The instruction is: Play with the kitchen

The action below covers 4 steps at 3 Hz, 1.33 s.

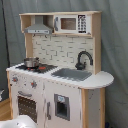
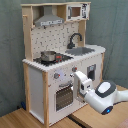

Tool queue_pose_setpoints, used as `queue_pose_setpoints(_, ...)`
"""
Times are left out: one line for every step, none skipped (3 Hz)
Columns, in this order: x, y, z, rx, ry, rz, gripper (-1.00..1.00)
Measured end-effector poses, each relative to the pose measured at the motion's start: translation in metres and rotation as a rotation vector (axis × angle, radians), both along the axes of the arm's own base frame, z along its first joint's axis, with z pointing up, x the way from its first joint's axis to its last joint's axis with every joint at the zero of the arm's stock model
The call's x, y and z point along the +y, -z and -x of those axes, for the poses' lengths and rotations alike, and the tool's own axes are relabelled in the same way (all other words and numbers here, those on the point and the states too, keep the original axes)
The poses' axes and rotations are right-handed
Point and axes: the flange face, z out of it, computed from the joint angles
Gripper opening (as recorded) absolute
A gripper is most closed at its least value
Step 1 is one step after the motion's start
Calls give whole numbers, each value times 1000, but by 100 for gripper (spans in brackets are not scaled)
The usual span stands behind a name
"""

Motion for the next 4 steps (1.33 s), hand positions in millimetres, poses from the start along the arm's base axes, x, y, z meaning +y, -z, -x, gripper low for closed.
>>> queue_pose_setpoints(-15,16,-24,44,1,-40,100)
queue_pose_setpoints(-37,29,-35,76,3,-80,100)
queue_pose_setpoints(-60,43,-42,110,-2,-119,100)
queue_pose_setpoints(-83,55,-46,142,-1,-154,100)
